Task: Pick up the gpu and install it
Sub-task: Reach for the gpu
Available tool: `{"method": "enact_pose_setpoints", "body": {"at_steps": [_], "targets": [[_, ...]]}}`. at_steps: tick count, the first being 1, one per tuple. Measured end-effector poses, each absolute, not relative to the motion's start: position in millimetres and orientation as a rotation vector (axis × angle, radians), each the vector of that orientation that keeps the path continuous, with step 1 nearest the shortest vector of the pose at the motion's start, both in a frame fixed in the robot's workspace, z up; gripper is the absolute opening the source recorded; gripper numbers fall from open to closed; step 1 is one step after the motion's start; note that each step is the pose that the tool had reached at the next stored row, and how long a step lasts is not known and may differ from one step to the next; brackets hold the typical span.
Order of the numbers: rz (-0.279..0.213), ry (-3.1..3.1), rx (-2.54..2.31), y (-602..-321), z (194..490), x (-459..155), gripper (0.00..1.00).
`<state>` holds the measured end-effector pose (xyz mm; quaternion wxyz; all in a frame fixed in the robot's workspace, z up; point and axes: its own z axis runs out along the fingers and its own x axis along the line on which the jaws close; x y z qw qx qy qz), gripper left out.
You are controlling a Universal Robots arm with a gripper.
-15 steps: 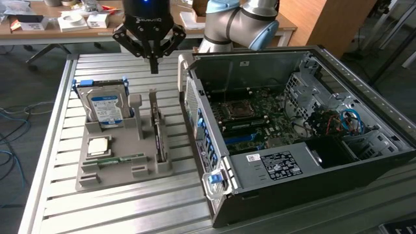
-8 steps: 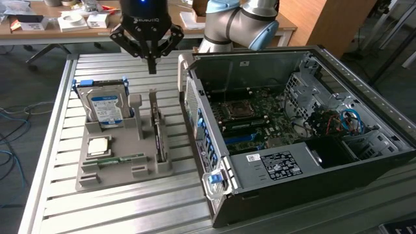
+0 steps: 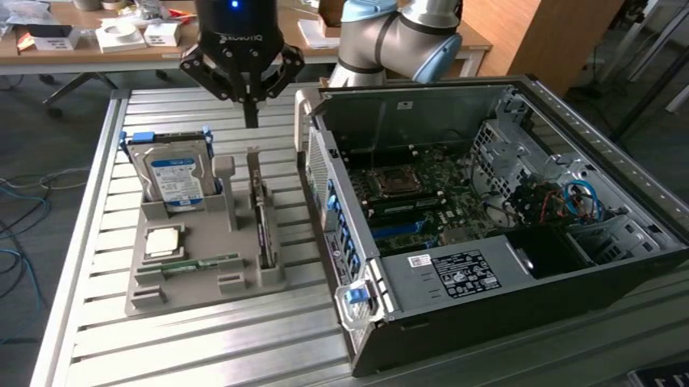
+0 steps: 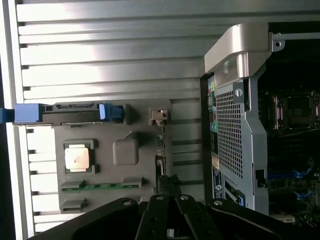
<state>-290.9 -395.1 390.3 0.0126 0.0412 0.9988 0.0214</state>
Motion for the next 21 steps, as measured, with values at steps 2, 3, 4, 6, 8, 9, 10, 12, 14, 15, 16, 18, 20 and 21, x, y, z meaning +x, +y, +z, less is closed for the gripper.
{"method": "enact_pose_setpoints", "body": {"at_steps": [2, 3, 4, 6, 8, 9, 10, 12, 14, 15, 16, 18, 20, 21], "targets": [[0.067, 3.113, 0.128, -400, 390, -291, 0.11], [0.067, 3.113, 0.128, -402, 390, -291, 0.11], [0.067, 3.113, 0.128, -404, 390, -291, 0.11], [0.067, 3.113, 0.128, -408, 390, -291, 0.11], [0.067, 3.113, 0.128, -412, 390, -291, 0.11], [0.067, 3.113, 0.128, -414, 390, -291, 0.11], [0.067, 3.113, 0.128, -416, 390, -292, 0.11], [0.067, 3.113, 0.128, -418, 390, -292, 0.11], [0.067, 3.113, 0.128, -421, 390, -292, 0.11], [0.067, 3.113, 0.128, -422, 390, -292, 0.11], [0.067, 3.113, 0.128, -423, 390, -292, 0.11], [0.067, 3.113, 0.128, -426, 390, -292, 0.11], [0.067, 3.113, 0.128, -428, 390, -292, 0.11], [0.067, 3.113, 0.128, -429, 390, -292, 0.11]]}}
